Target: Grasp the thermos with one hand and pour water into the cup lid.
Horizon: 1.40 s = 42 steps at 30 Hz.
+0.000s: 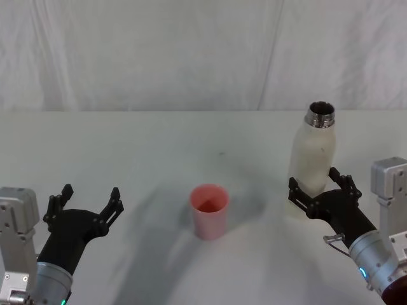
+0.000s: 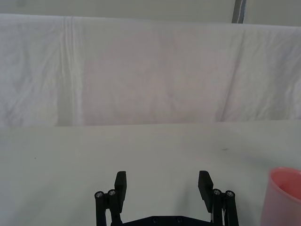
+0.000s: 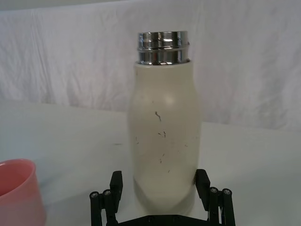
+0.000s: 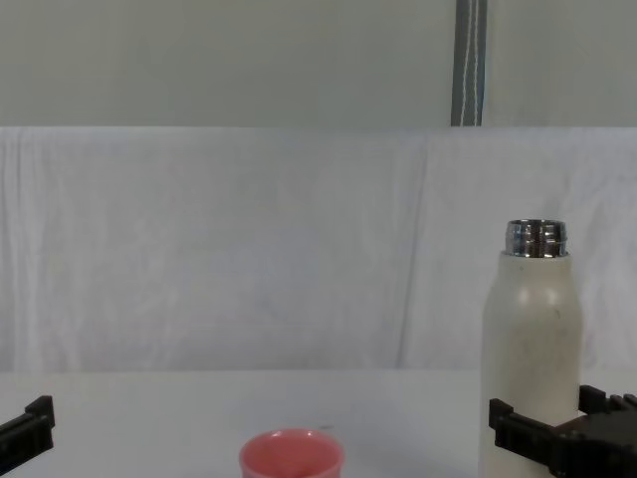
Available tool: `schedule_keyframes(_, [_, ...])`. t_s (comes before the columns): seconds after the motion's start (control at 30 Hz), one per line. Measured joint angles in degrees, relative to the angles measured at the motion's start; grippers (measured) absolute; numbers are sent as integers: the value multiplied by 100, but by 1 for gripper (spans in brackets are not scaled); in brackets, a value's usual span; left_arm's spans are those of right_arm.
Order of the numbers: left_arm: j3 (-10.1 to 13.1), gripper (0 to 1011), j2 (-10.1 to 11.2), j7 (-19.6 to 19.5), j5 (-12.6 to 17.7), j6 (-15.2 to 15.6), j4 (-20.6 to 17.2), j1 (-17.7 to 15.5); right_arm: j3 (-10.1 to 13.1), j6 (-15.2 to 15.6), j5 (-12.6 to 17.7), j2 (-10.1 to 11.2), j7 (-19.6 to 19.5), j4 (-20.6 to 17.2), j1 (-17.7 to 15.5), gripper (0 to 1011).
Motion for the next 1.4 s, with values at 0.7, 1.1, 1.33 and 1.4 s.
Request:
schedule_keyframes(0.7, [0,1001,0,0,0,0,0,0,-33,-72,33,-24,21,450,360,1001])
schedule_keyframes(1.1, [0,1001,0,0,0,0,0,0,-44,-83,18,-39,16,576,504,1001])
schedule_keyframes(1.33, [0,1001,0,0,0,0,0,0,-49,-81,22,-45,20,596,527,1001])
schedule_keyframes(1.4, [0,1001,0,0,0,0,0,0,-51,-78,23,-50,20,599,530,1001])
